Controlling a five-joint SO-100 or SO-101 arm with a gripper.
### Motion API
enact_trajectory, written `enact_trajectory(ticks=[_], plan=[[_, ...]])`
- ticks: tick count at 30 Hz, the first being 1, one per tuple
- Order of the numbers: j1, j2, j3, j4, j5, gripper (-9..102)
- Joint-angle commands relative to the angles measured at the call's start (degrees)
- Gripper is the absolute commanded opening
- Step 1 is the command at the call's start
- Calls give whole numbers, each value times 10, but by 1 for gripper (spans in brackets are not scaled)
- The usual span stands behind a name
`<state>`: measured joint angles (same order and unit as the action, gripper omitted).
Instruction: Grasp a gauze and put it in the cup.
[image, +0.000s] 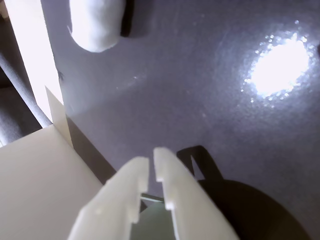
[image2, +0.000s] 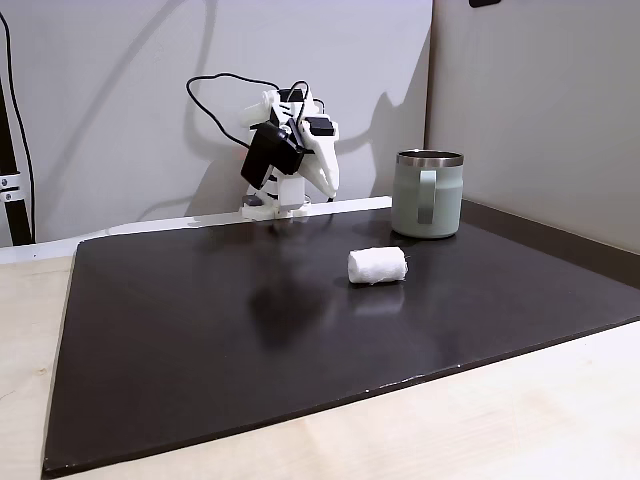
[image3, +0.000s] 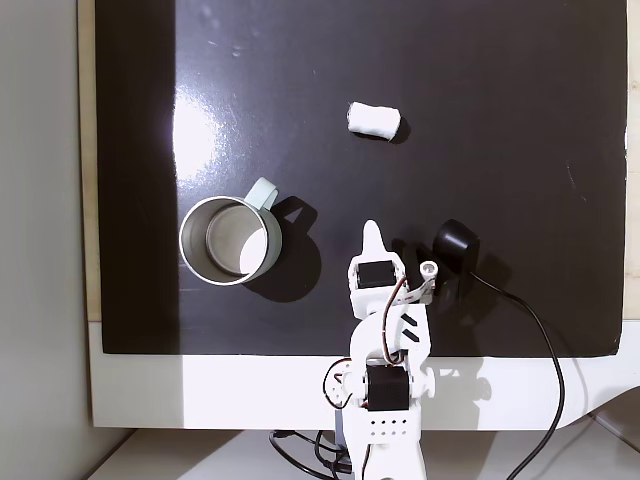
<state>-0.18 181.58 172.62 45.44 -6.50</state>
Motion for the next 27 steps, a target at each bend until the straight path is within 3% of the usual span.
enact_trajectory(ticks=[1,10,20,27], plan=[[0,4,-15,1,-2,0],[6,-19,-107,44,-12,0],[-11,-448,-554,169,76,5],[-11,-684,-816,301,124,20]])
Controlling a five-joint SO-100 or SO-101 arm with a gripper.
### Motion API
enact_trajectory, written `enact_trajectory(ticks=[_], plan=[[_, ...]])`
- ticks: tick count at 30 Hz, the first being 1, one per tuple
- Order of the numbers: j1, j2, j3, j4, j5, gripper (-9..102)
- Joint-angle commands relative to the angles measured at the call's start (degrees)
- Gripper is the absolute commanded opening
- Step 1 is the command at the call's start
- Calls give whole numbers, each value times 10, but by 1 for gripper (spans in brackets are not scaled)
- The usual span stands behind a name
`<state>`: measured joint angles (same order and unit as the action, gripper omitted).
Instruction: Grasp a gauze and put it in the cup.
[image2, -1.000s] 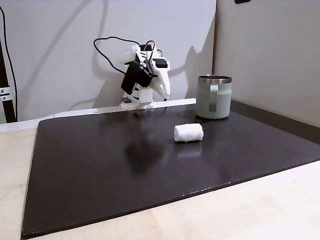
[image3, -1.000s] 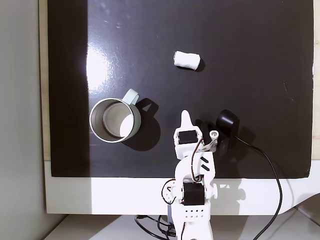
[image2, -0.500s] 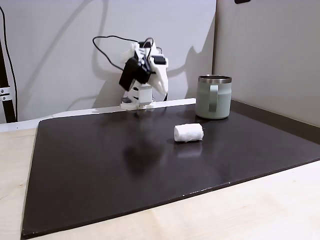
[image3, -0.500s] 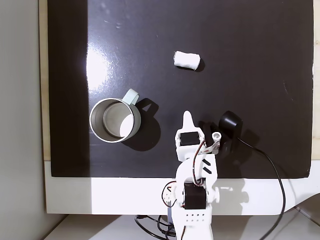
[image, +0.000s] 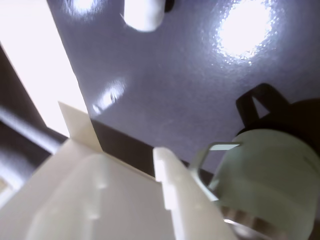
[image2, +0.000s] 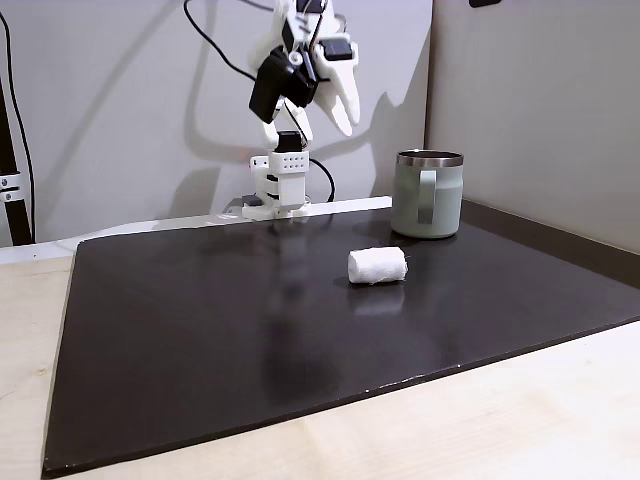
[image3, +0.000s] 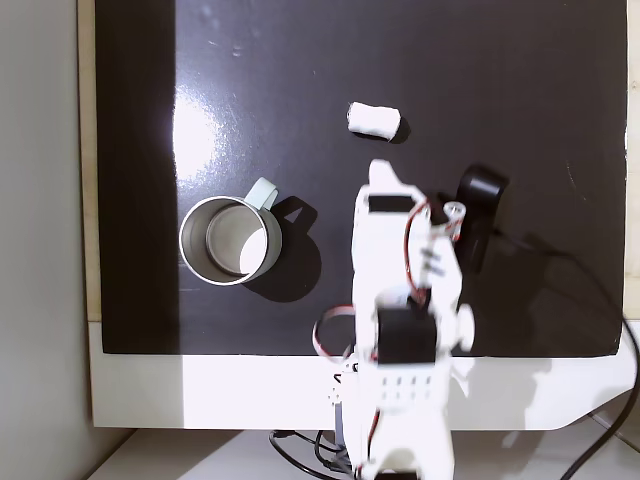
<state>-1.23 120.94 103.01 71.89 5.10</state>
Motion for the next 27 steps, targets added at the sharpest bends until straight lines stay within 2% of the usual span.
enact_trajectory(ticks=[1,6,12,27], plan=[[-2,-99,-142,49,6,23],[-14,-128,-143,47,13,33],[-14,-183,-142,30,29,34],[21,-396,-142,-71,25,34]])
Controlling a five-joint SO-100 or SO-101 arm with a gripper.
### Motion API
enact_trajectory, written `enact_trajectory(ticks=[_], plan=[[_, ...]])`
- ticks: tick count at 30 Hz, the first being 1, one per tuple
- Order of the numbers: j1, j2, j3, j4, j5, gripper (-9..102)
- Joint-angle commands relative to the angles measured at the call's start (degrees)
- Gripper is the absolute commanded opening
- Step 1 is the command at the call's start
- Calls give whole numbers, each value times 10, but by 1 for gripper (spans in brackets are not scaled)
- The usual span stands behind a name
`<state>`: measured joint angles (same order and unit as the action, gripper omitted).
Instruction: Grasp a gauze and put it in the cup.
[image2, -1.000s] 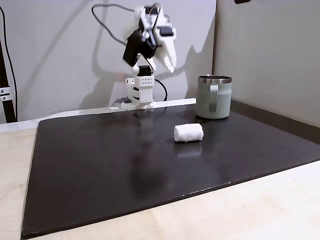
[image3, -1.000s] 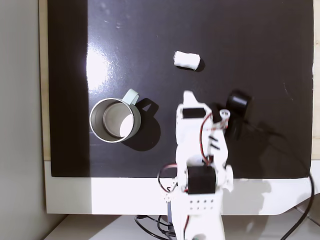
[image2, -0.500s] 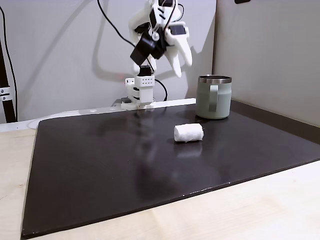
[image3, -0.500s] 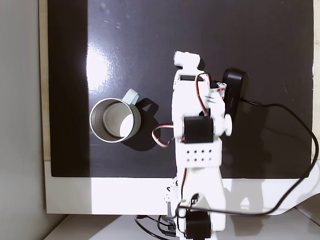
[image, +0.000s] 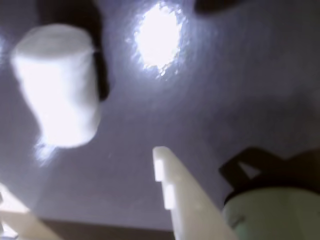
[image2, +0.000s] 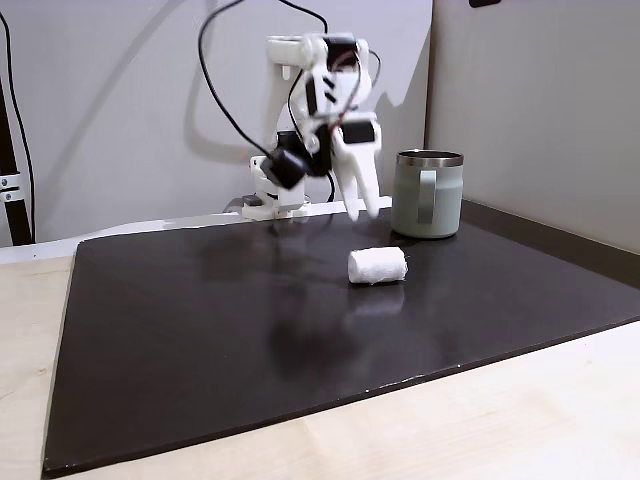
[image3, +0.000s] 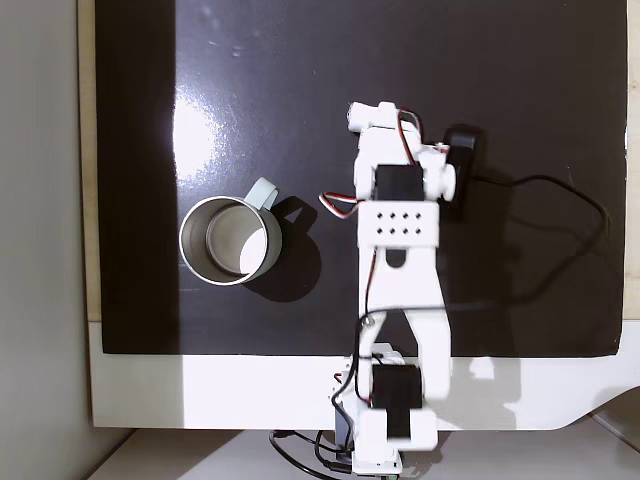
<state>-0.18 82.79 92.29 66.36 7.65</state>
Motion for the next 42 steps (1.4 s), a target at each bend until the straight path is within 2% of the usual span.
enact_trajectory(ticks=[1,17,28,31,36,42], plan=[[13,-26,-40,-20,-1,34],[13,-221,-214,-1,-6,33],[7,-256,-250,11,-11,30],[4,-264,-262,16,-11,24],[-2,-265,-268,24,-8,2],[-4,-234,-268,49,-6,0]])
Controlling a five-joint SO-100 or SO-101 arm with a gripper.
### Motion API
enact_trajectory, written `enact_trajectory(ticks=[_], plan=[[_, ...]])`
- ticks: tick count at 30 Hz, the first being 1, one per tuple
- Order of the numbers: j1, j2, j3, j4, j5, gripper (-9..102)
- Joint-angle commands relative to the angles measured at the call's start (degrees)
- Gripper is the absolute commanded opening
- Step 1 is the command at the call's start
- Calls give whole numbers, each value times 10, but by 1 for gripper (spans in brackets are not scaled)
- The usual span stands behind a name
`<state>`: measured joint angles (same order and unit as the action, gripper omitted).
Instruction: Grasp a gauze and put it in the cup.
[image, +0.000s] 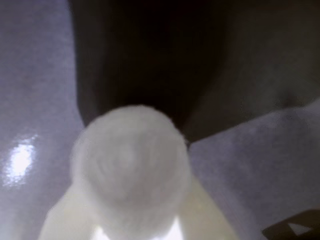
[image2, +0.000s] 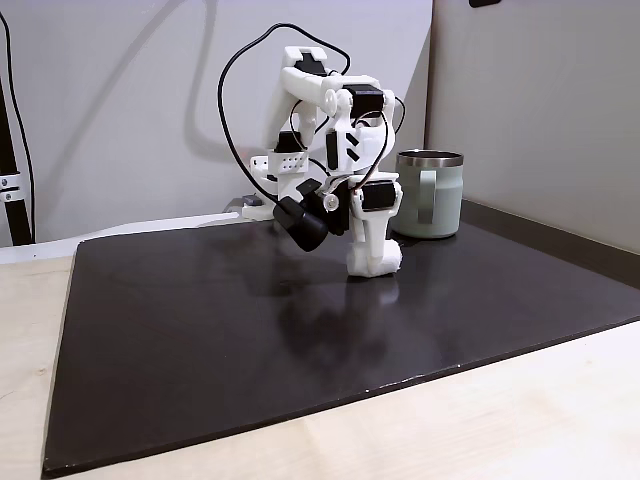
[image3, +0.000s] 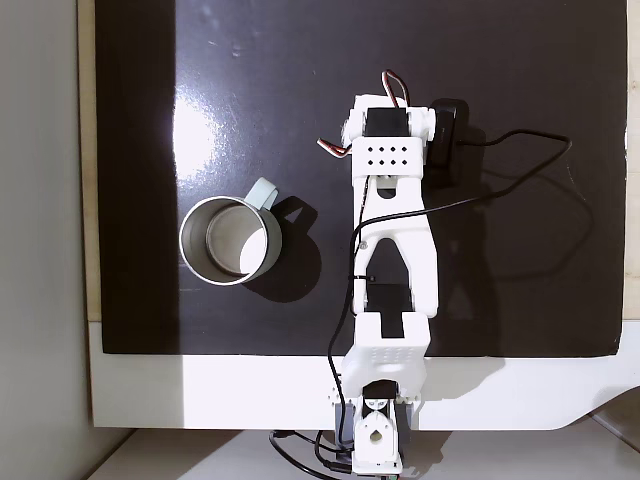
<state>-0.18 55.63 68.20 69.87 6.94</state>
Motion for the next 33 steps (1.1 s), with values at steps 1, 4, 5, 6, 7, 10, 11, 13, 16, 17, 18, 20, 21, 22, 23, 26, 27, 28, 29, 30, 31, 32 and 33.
enact_trajectory(ticks=[1,4,5,6,7,10,11,13,16,17,18,20,21,22,23,26,27,28,29,30,31,32,33], plan=[[-4,50,-27,21,2,0],[-4,98,-33,53,4,0],[-5,112,-42,69,4,0],[-5,125,-54,91,5,0],[-7,138,-68,113,6,0],[-11,183,-102,169,4,0],[-12,200,-112,185,3,0],[-13,225,-139,221,1,0],[-15,245,-190,279,-2,0],[-16,250,-205,296,-2,0],[-18,255,-217,311,-4,0],[-22,271,-228,327,-4,0],[-25,282,-226,328,-5,0],[-32,289,-225,329,-5,0],[-40,296,-225,330,-4,0],[-88,319,-214,330,-4,0],[-108,328,-208,330,-9,0],[-129,336,-202,330,-14,0],[-149,342,-196,330,-20,0],[-168,346,-188,330,-26,0],[-185,349,-180,331,-32,0],[-202,353,-170,331,-38,0],[-219,357,-157,331,-46,0]])
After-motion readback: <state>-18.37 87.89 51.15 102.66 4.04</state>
